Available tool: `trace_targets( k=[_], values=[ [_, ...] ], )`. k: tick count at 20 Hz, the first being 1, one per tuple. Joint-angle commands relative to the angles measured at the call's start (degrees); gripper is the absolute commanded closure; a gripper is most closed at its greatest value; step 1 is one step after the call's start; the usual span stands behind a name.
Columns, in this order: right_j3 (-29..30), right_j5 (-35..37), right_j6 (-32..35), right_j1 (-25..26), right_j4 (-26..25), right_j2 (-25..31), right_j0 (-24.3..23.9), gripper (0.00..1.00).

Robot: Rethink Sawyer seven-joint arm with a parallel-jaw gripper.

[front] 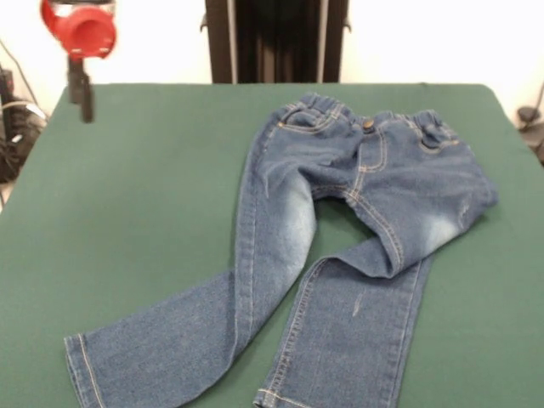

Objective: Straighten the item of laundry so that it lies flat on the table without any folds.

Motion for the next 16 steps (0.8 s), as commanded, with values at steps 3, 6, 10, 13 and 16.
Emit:
trace_targets(
  k=[3,6,10,13,16],
  values=[
    [-12.42,14.83,-17.3,2.34,-0.94,10.2,-1.0,0.0],
    [-12.76,16.68,-17.54,0.59,-1.05,11.14,-0.85,0.0],
    [-13.58,18.29,-19.06,-0.37,-0.61,12.91,-1.01,0.0],
    [-16.53,19.85,-20.36,-0.63,-1.86,13.44,-0.38,0.0],
    [-19.62,20.88,-22.64,-0.13,-3.02,14.79,-0.17,0.0]
  ],
)
